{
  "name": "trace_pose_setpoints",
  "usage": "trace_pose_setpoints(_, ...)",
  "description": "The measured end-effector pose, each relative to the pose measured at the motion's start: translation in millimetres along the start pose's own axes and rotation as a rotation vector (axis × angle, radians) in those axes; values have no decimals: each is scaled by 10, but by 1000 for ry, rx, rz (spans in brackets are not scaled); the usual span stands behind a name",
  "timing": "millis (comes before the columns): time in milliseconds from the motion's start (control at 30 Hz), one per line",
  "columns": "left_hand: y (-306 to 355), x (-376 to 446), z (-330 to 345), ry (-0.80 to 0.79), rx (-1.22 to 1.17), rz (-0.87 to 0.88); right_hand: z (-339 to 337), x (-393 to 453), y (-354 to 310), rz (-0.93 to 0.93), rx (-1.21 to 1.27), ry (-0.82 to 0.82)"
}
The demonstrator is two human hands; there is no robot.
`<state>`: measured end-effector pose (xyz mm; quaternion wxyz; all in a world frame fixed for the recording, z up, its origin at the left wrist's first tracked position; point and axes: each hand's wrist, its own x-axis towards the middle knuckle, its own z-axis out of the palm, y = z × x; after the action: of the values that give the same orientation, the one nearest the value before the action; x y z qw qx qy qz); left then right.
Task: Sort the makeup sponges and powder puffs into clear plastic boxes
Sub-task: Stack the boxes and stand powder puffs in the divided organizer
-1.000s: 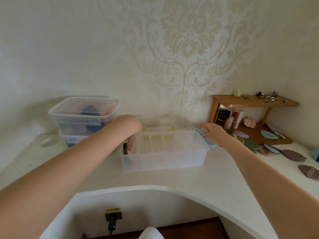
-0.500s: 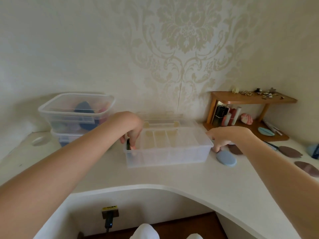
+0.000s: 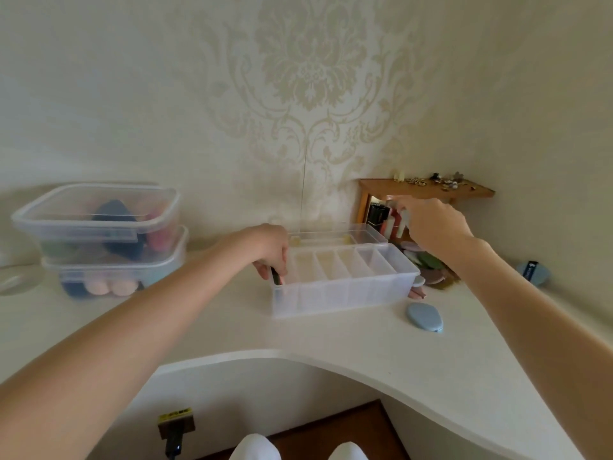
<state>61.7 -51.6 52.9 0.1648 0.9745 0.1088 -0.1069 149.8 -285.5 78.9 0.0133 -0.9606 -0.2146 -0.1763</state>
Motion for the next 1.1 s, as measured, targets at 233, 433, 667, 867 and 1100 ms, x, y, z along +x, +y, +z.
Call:
trace_pose_setpoints(233,-67,-133,26,62,3,50,-46,-316,-1068,-148,719,11)
trace_pose_setpoints(433,-102,-225,60,71,81,68,267,-424,-1482,-191,544,-36)
trace_pose_setpoints(667,-141,-165,94,111,69,77,454,-376,-1435,-215,497,-54)
trace_pose_setpoints(867,-152,-153,57,102,45,102,399,-268,-1286,-378,496,-351)
trace_pose_setpoints(1100,-84,-189,48,61,174,105,447,-252,-1395,-295,490,-212)
